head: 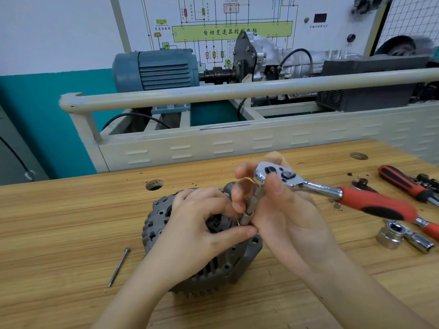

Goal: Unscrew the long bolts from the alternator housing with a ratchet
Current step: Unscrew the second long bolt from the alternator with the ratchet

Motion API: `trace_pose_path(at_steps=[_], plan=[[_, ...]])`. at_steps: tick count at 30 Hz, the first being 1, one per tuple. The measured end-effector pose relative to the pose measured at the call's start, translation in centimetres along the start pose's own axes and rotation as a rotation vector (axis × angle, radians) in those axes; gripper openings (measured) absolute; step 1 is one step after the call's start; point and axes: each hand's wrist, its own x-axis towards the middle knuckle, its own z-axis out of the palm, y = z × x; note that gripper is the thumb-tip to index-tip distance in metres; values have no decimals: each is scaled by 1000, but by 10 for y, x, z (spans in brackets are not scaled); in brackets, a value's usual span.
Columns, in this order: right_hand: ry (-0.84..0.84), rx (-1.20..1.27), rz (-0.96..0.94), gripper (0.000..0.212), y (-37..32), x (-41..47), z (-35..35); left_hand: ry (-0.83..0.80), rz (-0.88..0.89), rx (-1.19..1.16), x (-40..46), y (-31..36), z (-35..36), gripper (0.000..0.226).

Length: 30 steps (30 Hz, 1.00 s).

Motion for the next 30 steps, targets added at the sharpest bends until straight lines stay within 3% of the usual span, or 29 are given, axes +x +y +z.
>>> trace_pose_path(at_steps=[8, 15, 18, 21, 25, 30], plan=[[39, -11, 39, 37, 2, 3, -1, -35, 20, 16, 0, -1, -2, 13], [-11, -47, -11, 24, 0, -1, 1, -44, 3, 30, 0, 0, -1, 11], [-20, -75, -21, 26, 1, -1, 3, -27, -2, 11, 0, -1, 0, 20], [-22, -116, -9, 31, 2, 1, 3, -34, 6, -16, 0, -1, -1, 15], [-1, -89, 29, 37, 3, 1, 2, -51, 26, 60, -1, -4, -2, 36], [-2, -103, 0, 31, 3, 1, 2, -26, 7, 83, -1, -3, 0, 44]])
